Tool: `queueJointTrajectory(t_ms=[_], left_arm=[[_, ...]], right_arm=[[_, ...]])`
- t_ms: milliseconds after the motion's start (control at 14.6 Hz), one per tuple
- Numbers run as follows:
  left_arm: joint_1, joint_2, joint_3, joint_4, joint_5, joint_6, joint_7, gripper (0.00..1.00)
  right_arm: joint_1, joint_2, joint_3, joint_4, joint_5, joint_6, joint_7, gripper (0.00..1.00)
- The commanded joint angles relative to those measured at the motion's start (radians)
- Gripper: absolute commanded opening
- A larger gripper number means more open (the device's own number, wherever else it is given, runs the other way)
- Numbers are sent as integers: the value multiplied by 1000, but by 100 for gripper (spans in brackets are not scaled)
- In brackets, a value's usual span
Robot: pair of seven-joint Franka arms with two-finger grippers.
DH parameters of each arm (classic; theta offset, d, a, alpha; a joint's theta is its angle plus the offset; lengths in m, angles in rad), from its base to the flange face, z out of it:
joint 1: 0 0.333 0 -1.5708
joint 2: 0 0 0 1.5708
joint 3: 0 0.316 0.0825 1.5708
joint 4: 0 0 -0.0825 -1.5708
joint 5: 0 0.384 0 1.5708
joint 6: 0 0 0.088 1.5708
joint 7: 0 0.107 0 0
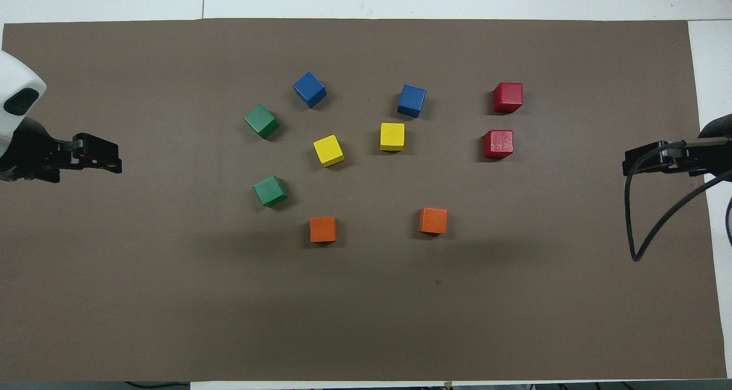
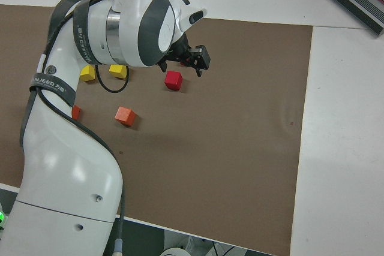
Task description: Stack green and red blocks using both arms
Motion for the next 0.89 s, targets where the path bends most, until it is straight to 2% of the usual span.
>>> queueJointTrajectory(t_ms=[0, 822], left_arm=[[15, -22, -4, -13, -14, -11, 13, 100], [15, -22, -4, -13, -14, -11, 13, 100]], right_arm=[[-20, -3, 18, 6, -12, -15, -12, 100], [-11, -13, 20, -15, -18, 2, -20, 100]])
